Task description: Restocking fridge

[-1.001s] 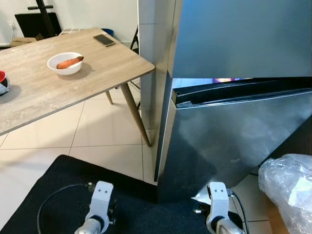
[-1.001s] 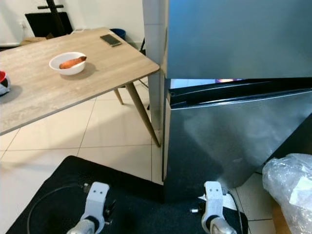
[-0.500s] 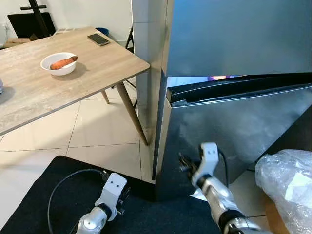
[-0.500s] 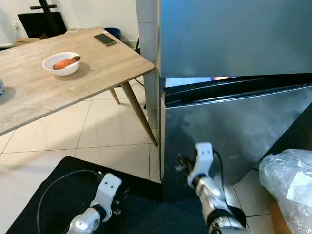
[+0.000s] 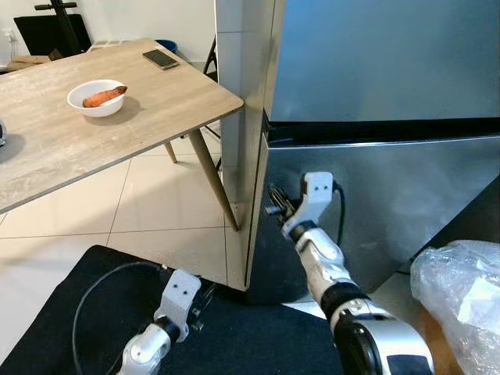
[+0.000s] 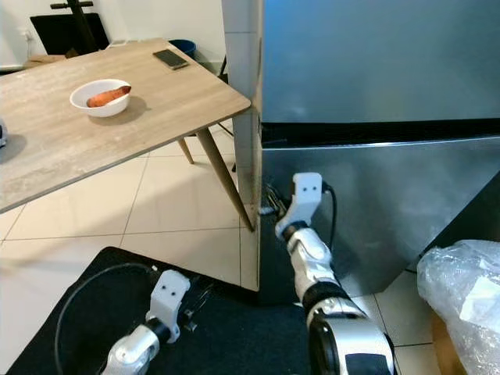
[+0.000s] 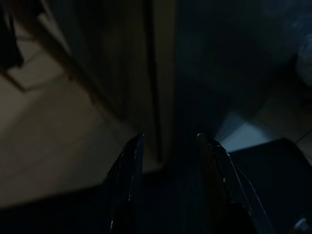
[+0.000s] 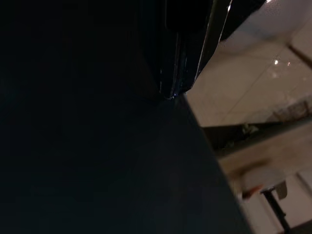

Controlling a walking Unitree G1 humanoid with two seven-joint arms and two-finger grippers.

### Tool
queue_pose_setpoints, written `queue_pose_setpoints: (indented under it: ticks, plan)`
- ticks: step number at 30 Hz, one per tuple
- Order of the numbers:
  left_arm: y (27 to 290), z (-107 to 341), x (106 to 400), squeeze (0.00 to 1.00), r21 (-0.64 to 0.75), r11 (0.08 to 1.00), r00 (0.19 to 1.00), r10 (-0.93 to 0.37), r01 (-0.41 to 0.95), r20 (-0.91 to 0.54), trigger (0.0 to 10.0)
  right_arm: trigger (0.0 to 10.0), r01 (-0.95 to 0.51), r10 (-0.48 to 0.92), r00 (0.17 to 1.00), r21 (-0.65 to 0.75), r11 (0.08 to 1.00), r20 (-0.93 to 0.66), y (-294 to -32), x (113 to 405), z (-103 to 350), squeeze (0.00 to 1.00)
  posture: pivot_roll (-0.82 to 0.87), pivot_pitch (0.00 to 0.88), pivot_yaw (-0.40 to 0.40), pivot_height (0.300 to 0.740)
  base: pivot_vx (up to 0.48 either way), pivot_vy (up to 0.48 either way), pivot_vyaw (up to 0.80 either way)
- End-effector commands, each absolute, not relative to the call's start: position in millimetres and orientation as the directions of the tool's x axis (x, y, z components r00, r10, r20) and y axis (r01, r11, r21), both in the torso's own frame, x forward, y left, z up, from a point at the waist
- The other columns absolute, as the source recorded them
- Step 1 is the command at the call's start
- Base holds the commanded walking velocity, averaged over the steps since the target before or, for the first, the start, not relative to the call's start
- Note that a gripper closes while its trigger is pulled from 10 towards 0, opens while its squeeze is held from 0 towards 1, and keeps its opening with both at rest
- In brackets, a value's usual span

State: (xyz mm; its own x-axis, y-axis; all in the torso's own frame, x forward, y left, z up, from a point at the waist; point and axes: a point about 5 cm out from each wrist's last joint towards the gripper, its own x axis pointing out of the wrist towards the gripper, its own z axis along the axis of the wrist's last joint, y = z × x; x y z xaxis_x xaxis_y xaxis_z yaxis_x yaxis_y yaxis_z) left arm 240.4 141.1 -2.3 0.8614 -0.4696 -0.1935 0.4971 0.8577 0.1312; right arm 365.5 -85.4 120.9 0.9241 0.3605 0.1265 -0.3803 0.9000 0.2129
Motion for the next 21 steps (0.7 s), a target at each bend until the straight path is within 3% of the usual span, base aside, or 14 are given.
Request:
queue_pose_setpoints:
  ticks: [1, 7, 10, 13, 14, 17, 21]
  plan:
    - [136.8, -2.1, 239.0, 0.00, 0.144, 0.841, 0.848, -0.494, 0.522, -0.192, 10.0, 10.0, -0.382, 0.365, 0.923, 0.205, 0.901, 0.121, -79.7, 365.2, 120.9, 0.00, -0.05, 0.120, -0.008, 0.738, 0.000, 0.000, 0.00]
    - [142.8, -10.6, 237.8, 0.00, 0.152, 0.862, 0.863, -0.438, 0.483, -0.252, 10.0, 10.0, -0.458, 0.478, 0.872, 0.170, 0.872, -0.103, -76.7, 339.9, 70.2, 0.00, -0.05, 0.110, -0.013, 0.738, 0.000, 0.000, 0.00]
    - [157.1, -22.6, 229.0, 0.00, 0.125, 0.901, 0.876, -0.359, 0.416, -0.322, 10.0, 10.0, -0.500, 0.508, 0.791, 0.119, 0.858, -0.341, -94.3, 300.0, 13.6, 0.00, -0.05, 0.103, -0.010, 0.738, 0.000, 0.000, 0.00]
    - [178.3, -40.1, 213.8, 0.00, 0.093, 0.953, 0.875, -0.222, 0.288, -0.431, 10.0, 10.0, -0.389, 0.357, 0.751, 0.064, 0.919, -0.555, -138.4, 252.2, -36.2, 0.00, -0.05, 0.097, -0.004, 0.738, 0.000, 0.000, 0.00]
    - [178.3, -40.1, 213.8, 0.00, 0.093, 0.953, 0.875, -0.222, 0.288, -0.431, 10.0, 10.0, -0.389, 0.357, 0.751, 0.064, 0.919, -0.555, -138.4, 252.2, -36.2, 0.00, -0.05, 0.097, -0.004, 0.738, 0.000, 0.000, 0.00]
    - [196.6, -50.4, 202.2, 0.00, 0.065, 0.991, 0.866, -0.072, 0.120, -0.495, 10.0, 10.0, -0.202, 0.189, 0.733, 0.057, 0.978, -0.654, -173.4, 219.8, -59.1, 0.00, -0.06, 0.090, 0.007, 0.738, 0.000, 0.000, 0.00]
    - [208.3, -56.0, 196.4, 0.00, 0.049, 0.999, 0.841, 0.016, 0.013, -0.540, 10.0, 10.0, -0.117, 0.112, 0.706, 0.041, 0.992, -0.699, -185.6, 205.1, -67.8, 0.00, -0.08, 0.083, 0.020, 0.738, 0.000, 0.000, 0.00]
